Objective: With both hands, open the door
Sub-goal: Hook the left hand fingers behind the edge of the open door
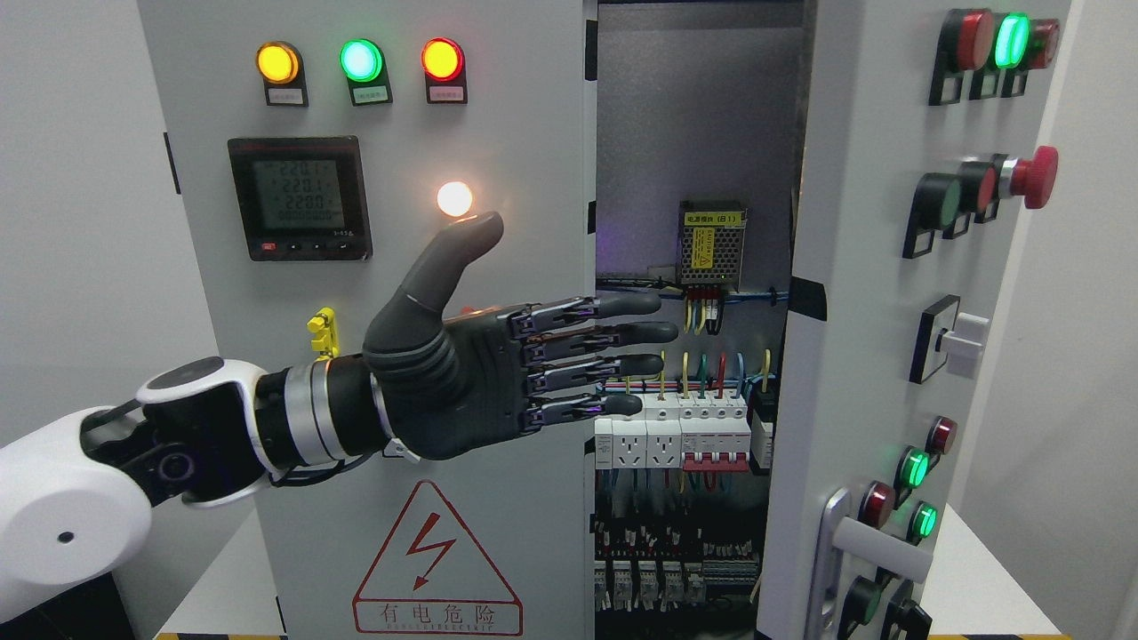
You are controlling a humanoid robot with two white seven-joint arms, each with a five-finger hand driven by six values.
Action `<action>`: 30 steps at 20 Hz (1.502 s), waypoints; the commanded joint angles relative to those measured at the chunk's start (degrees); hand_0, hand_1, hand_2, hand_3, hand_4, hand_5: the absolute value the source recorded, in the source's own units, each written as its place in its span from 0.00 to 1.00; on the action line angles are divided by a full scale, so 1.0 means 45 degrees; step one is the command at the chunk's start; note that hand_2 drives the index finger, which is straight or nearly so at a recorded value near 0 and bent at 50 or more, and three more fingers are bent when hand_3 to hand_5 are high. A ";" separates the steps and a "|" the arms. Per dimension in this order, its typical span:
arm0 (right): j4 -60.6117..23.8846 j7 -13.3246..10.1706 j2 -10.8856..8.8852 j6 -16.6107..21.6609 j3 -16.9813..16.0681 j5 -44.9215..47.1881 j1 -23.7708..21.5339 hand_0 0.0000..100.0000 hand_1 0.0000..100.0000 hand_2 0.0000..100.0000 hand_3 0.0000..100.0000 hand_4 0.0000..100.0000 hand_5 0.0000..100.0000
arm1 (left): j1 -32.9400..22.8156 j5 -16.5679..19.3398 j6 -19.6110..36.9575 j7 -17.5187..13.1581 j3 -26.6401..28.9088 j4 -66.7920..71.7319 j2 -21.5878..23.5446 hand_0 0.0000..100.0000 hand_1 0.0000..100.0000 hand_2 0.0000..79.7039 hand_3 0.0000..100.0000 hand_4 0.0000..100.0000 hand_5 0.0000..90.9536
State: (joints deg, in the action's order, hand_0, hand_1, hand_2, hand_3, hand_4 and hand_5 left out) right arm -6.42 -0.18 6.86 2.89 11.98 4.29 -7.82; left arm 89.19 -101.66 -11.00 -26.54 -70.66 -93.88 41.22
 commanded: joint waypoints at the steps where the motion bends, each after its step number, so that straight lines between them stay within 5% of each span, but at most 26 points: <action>1: 0.0000 0.0000 0.0000 0.0001 -0.0006 -0.0017 -0.0001 0.00 0.00 0.00 0.00 0.00 0.00 | 0.0142 -0.0105 -0.0076 0.0038 -0.0489 0.0842 -0.2694 0.00 0.00 0.00 0.00 0.03 0.00; 10: 0.0000 0.0000 0.0000 0.0001 -0.0006 0.0003 -0.0001 0.00 0.00 0.00 0.00 0.00 0.00 | -0.0014 0.0031 -0.0037 0.0155 0.0370 0.1622 -0.4335 0.00 0.00 0.00 0.00 0.03 0.00; 21: 0.0000 0.0000 0.0000 0.0001 -0.0006 0.0003 -0.0001 0.00 0.00 0.00 0.00 0.00 0.00 | -0.0366 0.0480 -0.0076 0.1091 0.0644 0.2385 -0.5761 0.00 0.00 0.00 0.00 0.03 0.00; 30: 0.0000 0.0000 0.0000 0.0001 -0.0006 -0.0017 -0.0001 0.00 0.00 0.00 0.00 0.00 0.00 | -0.0776 0.1828 -0.0193 0.1230 0.1211 0.2385 -0.7207 0.00 0.00 0.00 0.00 0.03 0.00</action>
State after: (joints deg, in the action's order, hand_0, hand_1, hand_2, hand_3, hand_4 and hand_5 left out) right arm -6.42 -0.15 6.86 2.89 11.98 4.29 -7.82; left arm 86.57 -96.20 -11.22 -21.09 -67.33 -84.51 16.51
